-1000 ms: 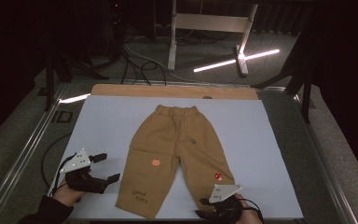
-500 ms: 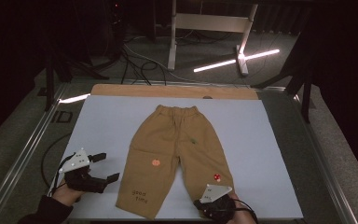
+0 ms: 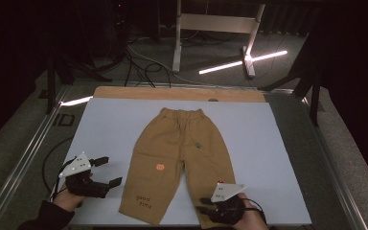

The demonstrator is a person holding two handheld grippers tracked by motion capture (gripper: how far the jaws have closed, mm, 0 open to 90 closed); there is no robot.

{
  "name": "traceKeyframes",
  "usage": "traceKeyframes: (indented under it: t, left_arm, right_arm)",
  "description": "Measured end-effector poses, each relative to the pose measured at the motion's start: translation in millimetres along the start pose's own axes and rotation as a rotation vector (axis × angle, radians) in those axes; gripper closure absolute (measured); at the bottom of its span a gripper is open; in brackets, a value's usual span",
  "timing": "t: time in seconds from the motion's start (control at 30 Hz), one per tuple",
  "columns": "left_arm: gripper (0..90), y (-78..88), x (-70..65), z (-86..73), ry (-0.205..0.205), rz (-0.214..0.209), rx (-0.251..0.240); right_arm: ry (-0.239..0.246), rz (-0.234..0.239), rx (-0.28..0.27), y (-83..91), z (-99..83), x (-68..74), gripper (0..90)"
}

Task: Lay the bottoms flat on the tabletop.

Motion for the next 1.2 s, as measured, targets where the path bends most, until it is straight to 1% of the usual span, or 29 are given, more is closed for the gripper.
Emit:
traceKeyframes:
  t: [0.03,0.07,0.1,0.13,0.23,0.27,0.33,0.37,0.43,0.47,0.53,0.57,0.6,0.63,0.67,0.77,0.8,0.83,0.9,0.97,1.0,1.03,1.07,1.1,1.13,1.17,1.2]
  left_arm:
    - [6.9,0.0,0.4,-0.1,0.002,-0.001,0.000]
    - [6.9,-0.1,0.6,0.0,0.006,0.000,-0.002]
    - [6.9,-0.2,0.5,-0.1,0.007,-0.001,-0.002]
    - [6.9,-0.5,0.6,-0.3,0.003,-0.001,0.000]
    - [6.9,-0.9,0.8,-0.1,0.006,-0.001,-0.001]
    - [6.9,-0.8,0.6,-0.1,0.007,-0.002,-0.001]
    - [6.9,-0.7,-0.1,-0.4,0.002,-0.003,0.003]
    - [6.9,-0.6,-0.1,-0.4,0.002,-0.002,0.003]
    - [6.9,-0.4,0.6,-0.2,0.006,-0.002,-0.001]
    - [6.9,-0.4,0.6,-0.5,0.004,-0.001,0.000]
    - [6.9,0.0,0.5,-0.9,0.000,-0.001,0.004]
    - [6.9,0.4,0.5,-0.8,0.002,0.002,0.002]
    - [6.9,0.9,0.7,-0.6,0.004,0.002,-0.001]
    - [6.9,1.6,0.7,-0.9,0.004,0.003,-0.001]
    - [6.8,2.1,0.5,-1.4,0.002,0.005,0.001]
    - [5.7,3.6,0.3,-3.0,0.000,0.012,0.002]
    - [5.7,3.8,0.0,-3.4,0.004,0.009,0.001]
    - [5.5,3.8,-0.3,-4.0,0.002,0.010,0.006]
    - [4.1,3.8,-0.6,-4.2,-0.009,0.015,0.011]
    - [3.4,4.2,-2.1,-3.6,-0.011,0.012,0.008]
    - [2.8,4.3,-2.8,-3.5,-0.017,0.012,0.008]
    - [2.3,4.4,-3.6,-3.5,-0.021,0.009,0.012]
    - [2.3,4.5,-4.6,-3.5,-0.026,0.009,0.012]
    - [1.9,4.8,-5.7,-3.8,-0.028,0.007,0.013]
    - [1.4,4.8,-6.5,-4.2,-0.031,0.006,0.014]
    - [1.1,4.8,-7.2,-4.9,-0.036,0.002,0.020]
    - [0.7,4.8,-8.0,-5.5,-0.043,0.000,0.025]
  right_arm:
    - [-0.003,-0.018,-0.028,5.3,1.8,-4.3,62.7]
    - [-0.011,-0.055,-0.087,18.2,4.0,-15.9,55.9]
    - [-0.009,-0.072,-0.114,24.2,4.2,-21.2,51.4]
    - [-0.017,-0.089,-0.141,29.6,4.2,-26.1,46.5]
    - [-0.025,-0.150,-0.204,44.1,3.5,-41.7,35.1]
    - [-0.037,-0.166,-0.215,48.1,3.1,-46.9,32.8]
    - [-0.045,-0.196,-0.246,54.6,2.7,-54.8,26.1]
    - [-0.049,-0.220,-0.253,57.4,2.6,-58.5,25.3]
    - [-0.064,-0.236,-0.269,61.9,1.9,-64.2,21.5]
    - [-0.071,-0.252,-0.264,63.1,1.1,-67.5,17.2]
    - [-0.073,-0.245,-0.264,63.9,-0.9,-71.7,11.2]
    - [-0.079,-0.247,-0.255,63.7,-2.4,-73.8,8.2]
    - [-0.084,-0.243,-0.255,63.3,-4.1,-74.6,8.1]
    - [-0.076,-0.245,-0.246,63.8,-6.3,-75.5,8.1]
    - [-0.078,-0.249,-0.250,64.4,-7.7,-75.8,8.1]
    - [-0.081,-0.244,-0.277,69.1,-10.9,-76.8,8.0]
    - [-0.074,-0.234,-0.286,71.0,-12.5,-76.4,8.0]
    - [-0.079,-0.239,-0.287,72.3,-14.0,-76.7,7.5]
    - [-0.069,-0.236,-0.278,74.6,-16.8,-76.6,7.6]
    - [-0.048,-0.253,-0.252,75.6,-20.0,-76.4,7.6]
    - [-0.049,-0.246,-0.258,76.1,-21.5,-76.0,7.6]
    - [-0.051,-0.258,-0.258,77.2,-23.0,-76.4,7.6]
    - [-0.052,-0.266,-0.238,78.2,-25.0,-76.7,7.6]
    - [-0.049,-0.264,-0.240,79.1,-27.2,-76.3,7.6]
    - [-0.057,-0.258,-0.251,80.3,-29.4,-75.9,7.6]
    - [-0.065,-0.253,-0.244,80.9,-32.1,-76.4,7.6]
    - [-0.056,-0.262,-0.236,82.2,-34.6,-76.1,7.6]
Point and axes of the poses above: each handheld gripper's, and its own axes: y roughly backward along the jaws, z roughly out of its top, x roughly to its left, the point moved 4 cm from there along -y, roughly forward along the jaws, and after that the axes turned 13 degrees about z, right-handed, at the moved point
